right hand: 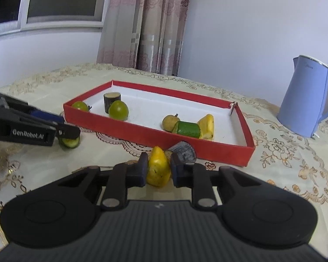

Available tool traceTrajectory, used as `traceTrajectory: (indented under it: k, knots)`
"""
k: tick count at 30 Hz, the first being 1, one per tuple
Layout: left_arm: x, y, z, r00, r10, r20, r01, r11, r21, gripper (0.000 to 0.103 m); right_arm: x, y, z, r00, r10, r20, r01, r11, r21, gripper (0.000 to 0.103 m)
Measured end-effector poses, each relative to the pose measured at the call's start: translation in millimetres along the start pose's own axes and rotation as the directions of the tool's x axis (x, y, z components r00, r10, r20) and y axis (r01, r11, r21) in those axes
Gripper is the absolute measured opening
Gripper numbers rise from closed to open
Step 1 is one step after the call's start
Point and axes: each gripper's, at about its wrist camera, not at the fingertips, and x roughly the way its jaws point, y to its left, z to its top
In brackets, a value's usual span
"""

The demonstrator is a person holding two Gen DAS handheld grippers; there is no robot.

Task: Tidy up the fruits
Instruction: 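Hold the green cucumber with the left tool while the right tool grasps the yellow pepper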

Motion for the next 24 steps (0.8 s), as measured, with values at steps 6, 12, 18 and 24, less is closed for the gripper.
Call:
traceTrajectory:
  k: [6,12,18,24]
  knots:
    - [4,-3,2,1.0,0.001,-0.002,-0.001,1.0,0.021,0.037,-8,-3,0,0.999,-0.004,0.035,0.003,1.0,0.018,0.019]
    - [7,-2,-1,1.0,0.003,-0.019,-0.003,1.0,0.007,0.037,-11,-10,0,0.998,-0.006,0.064,0.003,0.999,0.052,0.014]
    - [7,-3,-1,1.0,0.012,-0.01,-0.012,1.0,0.007,0.035,-13,-16,0,0.996,-0.01,0.088,0.002,0.996,0.086,0.013]
    - [6,-2,-2,1.0,0.014,-0.009,-0.014,1.0,0.008,0.035,-15,-20,-1,0.994,-0.027,0.104,0.016,0.994,0.104,0.011]
